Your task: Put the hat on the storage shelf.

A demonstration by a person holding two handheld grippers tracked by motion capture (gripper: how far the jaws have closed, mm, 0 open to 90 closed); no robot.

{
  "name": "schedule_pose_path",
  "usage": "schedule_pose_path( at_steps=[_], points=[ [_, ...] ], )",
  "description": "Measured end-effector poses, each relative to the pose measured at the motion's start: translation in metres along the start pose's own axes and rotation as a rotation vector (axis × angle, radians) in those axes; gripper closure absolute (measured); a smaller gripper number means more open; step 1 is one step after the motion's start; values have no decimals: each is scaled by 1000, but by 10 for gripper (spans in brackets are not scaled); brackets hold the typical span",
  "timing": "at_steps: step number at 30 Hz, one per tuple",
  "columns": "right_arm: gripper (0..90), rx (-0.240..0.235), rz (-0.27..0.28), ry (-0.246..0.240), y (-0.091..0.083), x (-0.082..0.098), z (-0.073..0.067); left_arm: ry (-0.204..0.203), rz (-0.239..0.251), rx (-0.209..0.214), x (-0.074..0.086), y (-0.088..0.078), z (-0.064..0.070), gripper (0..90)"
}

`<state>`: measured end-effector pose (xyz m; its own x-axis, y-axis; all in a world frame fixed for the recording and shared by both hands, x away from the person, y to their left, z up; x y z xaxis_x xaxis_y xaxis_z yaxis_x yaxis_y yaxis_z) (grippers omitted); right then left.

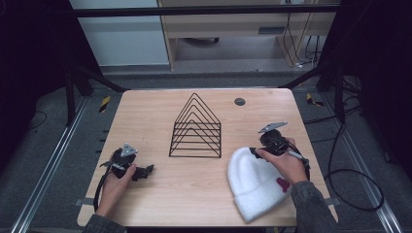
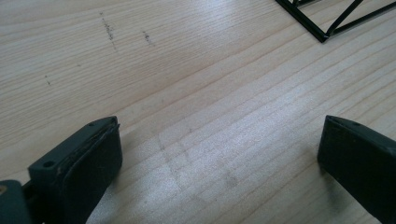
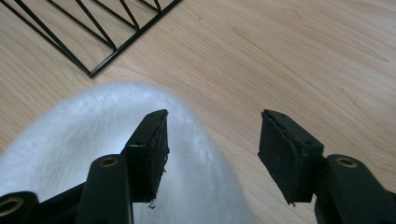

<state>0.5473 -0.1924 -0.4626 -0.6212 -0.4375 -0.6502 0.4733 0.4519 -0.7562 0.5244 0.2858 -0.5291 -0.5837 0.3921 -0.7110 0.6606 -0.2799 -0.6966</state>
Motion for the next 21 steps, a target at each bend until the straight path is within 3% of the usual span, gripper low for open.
schedule_pose_path(
  at_steps=[5,14,21],
  points=[
    [421,-18,-20,24,5,-4,5,0,0,0,0,0,0,0],
    [386,-25,-71,-21,13,-12,-1,2,1,1,0,0,0,0],
    [381,-20,-116,-13,29,-6,5,4,1,3,0,0,0,0]
  ],
)
Point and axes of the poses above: each handheld gripper's, and its own axes: y roughly forward along the jaws, x roughly out of its underside, z roughly to its right, the point moved 3 cm from there along y, roughly forward along the jaws, and after that the axes turned 6 degrees about -x, right-handed, at the moved point
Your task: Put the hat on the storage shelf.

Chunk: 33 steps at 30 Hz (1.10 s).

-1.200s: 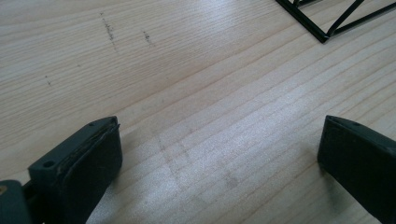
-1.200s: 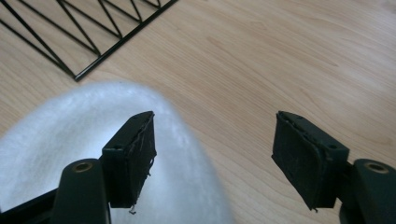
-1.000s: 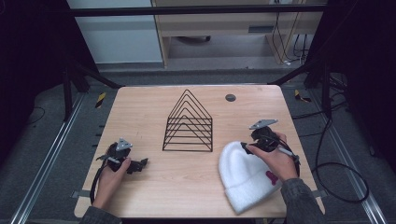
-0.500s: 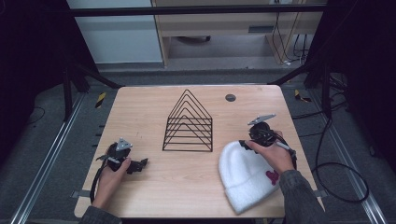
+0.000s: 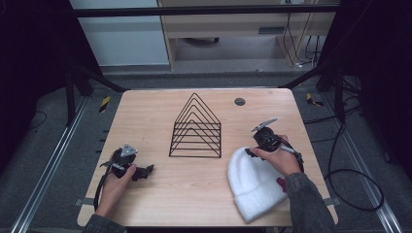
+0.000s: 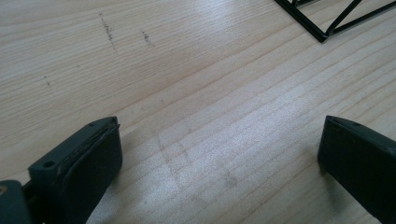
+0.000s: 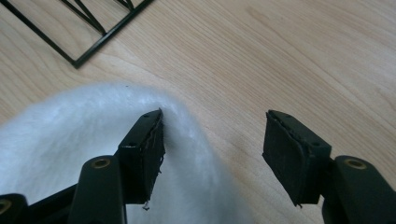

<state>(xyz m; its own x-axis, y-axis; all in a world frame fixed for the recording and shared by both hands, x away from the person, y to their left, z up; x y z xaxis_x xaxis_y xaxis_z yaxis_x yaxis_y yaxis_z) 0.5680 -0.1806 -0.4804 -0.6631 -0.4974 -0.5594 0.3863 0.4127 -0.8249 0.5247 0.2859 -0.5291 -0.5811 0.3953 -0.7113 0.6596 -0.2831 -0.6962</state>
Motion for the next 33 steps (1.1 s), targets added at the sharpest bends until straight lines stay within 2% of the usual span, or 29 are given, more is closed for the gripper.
schedule_pose_path(
  at_steps=[3,8,10,16,18,19,20,21,22,23,24,27,31,33],
  points=[
    [368,3,2,16,5,0,3,0,0,0,0,0,0,0],
    [369,-36,-20,32,13,3,3,2,0,2,0,0,0,0],
    [415,-56,-35,26,12,3,-1,1,-1,3,0,0,0,0],
    [468,-87,-48,25,11,6,-5,2,0,3,0,0,0,0],
    [492,-92,-42,24,12,7,-6,-1,2,2,0,0,0,0],
    [578,-108,-39,18,13,10,-7,2,0,4,0,0,0,0],
    [615,-116,-32,20,12,12,-9,0,1,3,0,0,0,0],
    [615,-116,-32,20,12,12,-9,0,1,3,0,0,0,0],
    [656,-124,-23,26,12,13,-10,2,0,4,0,0,0,0],
    [736,-133,-9,14,10,17,-11,2,0,3,0,0,0,0],
    [768,-134,-4,9,9,18,-11,2,0,3,0,0,0,0],
    [815,-134,20,-3,3,20,-13,2,0,4,0,0,0,0],
    [823,-130,50,-17,-2,21,-15,2,0,3,0,0,0,0],
    [828,-112,88,-38,-12,20,-17,1,1,3,0,0,0,0]
  ],
)
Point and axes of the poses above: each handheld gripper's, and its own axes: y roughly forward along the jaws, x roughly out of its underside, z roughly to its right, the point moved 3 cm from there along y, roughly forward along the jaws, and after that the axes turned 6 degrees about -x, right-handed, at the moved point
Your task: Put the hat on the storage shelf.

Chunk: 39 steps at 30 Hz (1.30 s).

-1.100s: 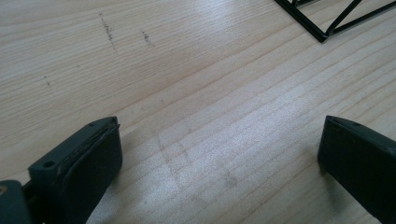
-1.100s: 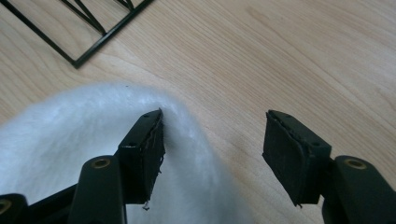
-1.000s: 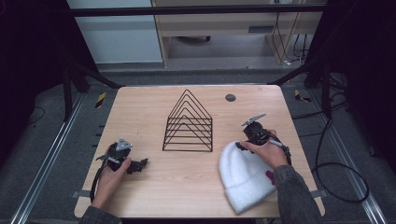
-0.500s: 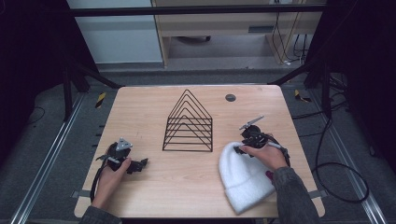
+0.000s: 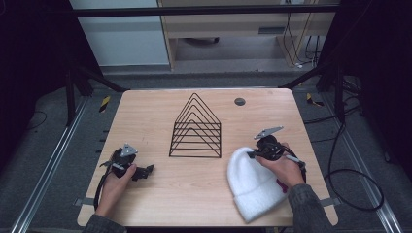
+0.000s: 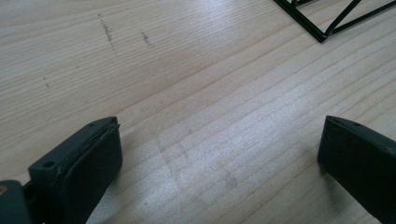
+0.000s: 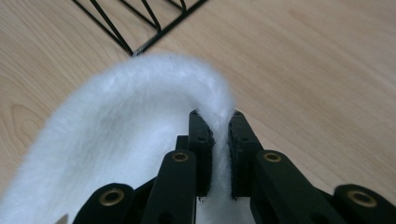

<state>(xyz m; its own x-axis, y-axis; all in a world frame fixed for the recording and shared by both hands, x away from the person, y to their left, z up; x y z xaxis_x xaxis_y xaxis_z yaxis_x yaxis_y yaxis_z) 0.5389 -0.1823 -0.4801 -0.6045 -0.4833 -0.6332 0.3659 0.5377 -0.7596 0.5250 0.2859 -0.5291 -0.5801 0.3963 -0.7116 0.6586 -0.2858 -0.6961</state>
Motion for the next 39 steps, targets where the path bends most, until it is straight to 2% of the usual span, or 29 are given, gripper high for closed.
schedule_pose_path(
  at_steps=[7,8,11,13,15,19,20,21,22,23,24,25,26,28,30,31,34,35,37,39],
  points=[
    [834,41,125,-26,-33,-1,-10,2,0,0,0,0,0,0],
    [834,41,125,-26,-33,-1,-10,2,0,0,0,0,0,0],
    [835,68,193,-32,-48,0,-14,2,0,0,0,0,0,0],
    [836,83,266,-31,-63,-1,-19,-1,0,1,0,0,0,0],
    [836,86,277,-29,-66,-2,-21,4,0,-2,0,0,0,0],
    [837,104,360,-42,-87,-5,-33,19,1,7,0,-1,3,0],
    [837,108,402,-45,-95,-5,-39,17,2,7,0,-1,4,2],
    [837,108,402,-45,-95,-5,-39,21,4,9,-1,-1,5,2],
    [838,107,447,-41,-101,-6,-44,25,10,18,-1,-1,8,24],
    [838,107,447,-41,-101,-6,-44,25,10,18,-1,-1,8,29],
    [839,109,467,-48,-106,-8,-48,51,20,14,-3,-1,12,31],
    [839,109,467,-48,-106,-8,-48,51,20,14,-3,-1,12,34],
    [839,112,483,-55,-110,-10,-51,80,27,-13,-6,-2,16,44],
    [839,113,490,-57,-112,-12,-53,90,46,-18,-8,-5,18,48],
    [839,109,508,-64,-117,-15,-58,73,75,-2,-10,-7,21,47],
    [839,109,514,-70,-119,-17,-59,82,83,6,-12,-8,21,47],
    [840,105,528,-82,-124,-22,-65,98,84,-19,-19,-15,22,49],
    [840,104,537,-81,-126,-24,-67,83,104,-5,-23,-20,23,49],
    [840,102,541,-81,-127,-25,-68,77,112,2,-27,-23,23,49],
    [840,105,536,-92,-129,-31,-70,93,112,7,-34,-26,24,52]
  ],
)
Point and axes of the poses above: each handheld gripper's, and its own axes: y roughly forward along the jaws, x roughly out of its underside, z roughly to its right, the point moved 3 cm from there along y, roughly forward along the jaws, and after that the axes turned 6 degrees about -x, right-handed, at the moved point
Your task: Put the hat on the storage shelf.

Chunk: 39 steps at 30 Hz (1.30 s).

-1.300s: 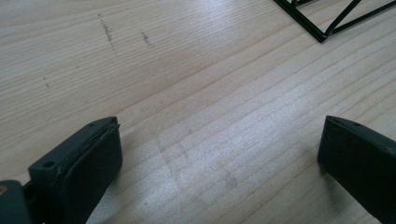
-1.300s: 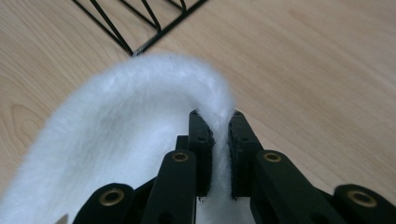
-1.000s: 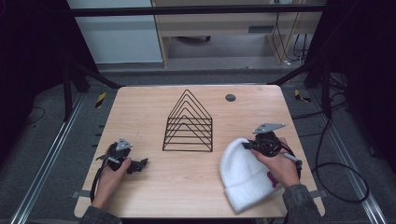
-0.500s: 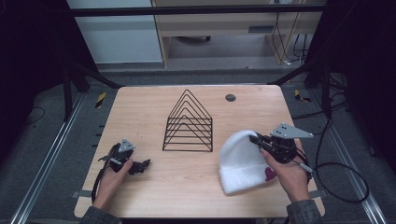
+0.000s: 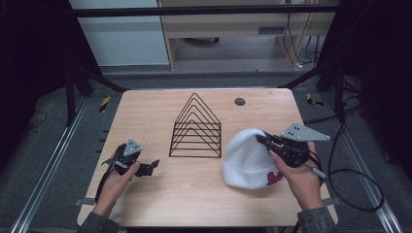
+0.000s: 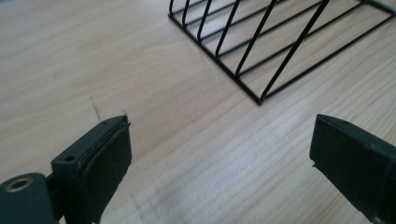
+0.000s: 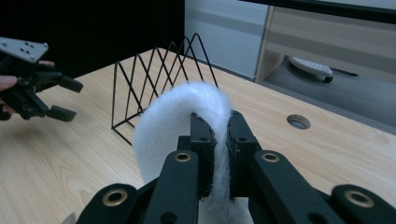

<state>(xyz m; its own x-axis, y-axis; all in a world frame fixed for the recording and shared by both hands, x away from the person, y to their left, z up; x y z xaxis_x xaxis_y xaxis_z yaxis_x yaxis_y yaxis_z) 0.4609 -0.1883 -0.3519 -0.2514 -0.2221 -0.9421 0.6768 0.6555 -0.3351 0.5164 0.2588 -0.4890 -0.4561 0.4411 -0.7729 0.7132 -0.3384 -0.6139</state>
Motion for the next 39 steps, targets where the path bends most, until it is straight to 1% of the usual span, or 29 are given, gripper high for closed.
schedule_pose_path(
  at_steps=[1,2,3,4,5,6,7,8,9,10,11,12,13,14,15,16,17,22,23,24,25,26,28,30,34,35,36,37,39],
  points=[
    [840,0,0,0,0,0,0,8,3,-4,-5,-2,1,52],
    [840,2,4,0,0,-6,-1,3,31,9,-16,-8,2,53],
    [840,2,7,1,0,-8,-1,-2,44,25,-21,-11,3,53],
    [840,5,8,-5,-1,-12,-2,-2,44,25,-21,-11,3,53],
    [840,5,8,-5,-1,-12,-2,-5,58,40,-28,-13,5,53],
    [840,10,7,-17,-2,-20,-2,1,62,44,-33,-15,6,53],
    [840,10,7,-17,-2,-20,-2,5,63,47,-37,-16,6,53],
    [840,11,2,-17,-3,-27,-1,0,75,64,-47,-20,8,53],
    [840,11,2,-17,-3,-27,-1,0,75,64,-47,-20,8,53],
    [840,13,1,-18,-3,-29,0,-1,82,78,-53,-23,8,53],
    [840,21,-12,-15,-4,-36,1,9,86,80,-61,-27,8,53],
    [840,22,-15,-16,-4,-39,2,9,86,80,-61,-27,8,53],
    [840,22,-15,-16,-4,-39,2,20,84,77,-66,-29,8,53],
    [840,24,-30,-21,-5,-46,3,29,86,81,-72,-33,6,52],
    [840,22,-37,-13,-5,-49,3,20,86,89,-76,-35,3,52],
    [840,22,-37,-13,-5,-49,3,20,86,89,-76,-35,3,52],
    [840,22,-45,-11,-6,-56,5,-1,94,98,-81,-38,0,53],
    [840,16,-65,-25,-5,-68,5,11,99,89,-89,-44,-2,53],
    [840,24,-65,-35,-6,-74,7,11,103,84,-91,-46,-1,51],
    [840,24,-65,-35,-6,-74,7,11,103,84,-91,-46,-1,47],
    [840,28,-60,-38,-6,-76,8,3,110,72,-91,-49,2,47],
    [840,28,-38,-42,-8,-80,9,5,119,73,-90,-50,3,42],
    [840,33,-27,-47,-9,-85,9,13,130,94,-90,-51,8,39],
    [840,36,-23,-51,-8,-86,10,16,142,93,-93,-51,10,40],
    [840,50,-11,-55,-6,-97,13,53,166,93,-118,-60,15,42],
    [840,55,-11,-54,-6,-100,15,53,166,93,-118,-60,15,42],
    [840,64,-8,-58,-5,-104,18,70,171,113,-130,-62,18,42],
    [840,64,-8,-58,-5,-104,18,70,171,113,-130,-62,18,40],
    [840,76,-4,-48,-2,-111,24,73,170,138,-141,-63,22,40]
  ],
)
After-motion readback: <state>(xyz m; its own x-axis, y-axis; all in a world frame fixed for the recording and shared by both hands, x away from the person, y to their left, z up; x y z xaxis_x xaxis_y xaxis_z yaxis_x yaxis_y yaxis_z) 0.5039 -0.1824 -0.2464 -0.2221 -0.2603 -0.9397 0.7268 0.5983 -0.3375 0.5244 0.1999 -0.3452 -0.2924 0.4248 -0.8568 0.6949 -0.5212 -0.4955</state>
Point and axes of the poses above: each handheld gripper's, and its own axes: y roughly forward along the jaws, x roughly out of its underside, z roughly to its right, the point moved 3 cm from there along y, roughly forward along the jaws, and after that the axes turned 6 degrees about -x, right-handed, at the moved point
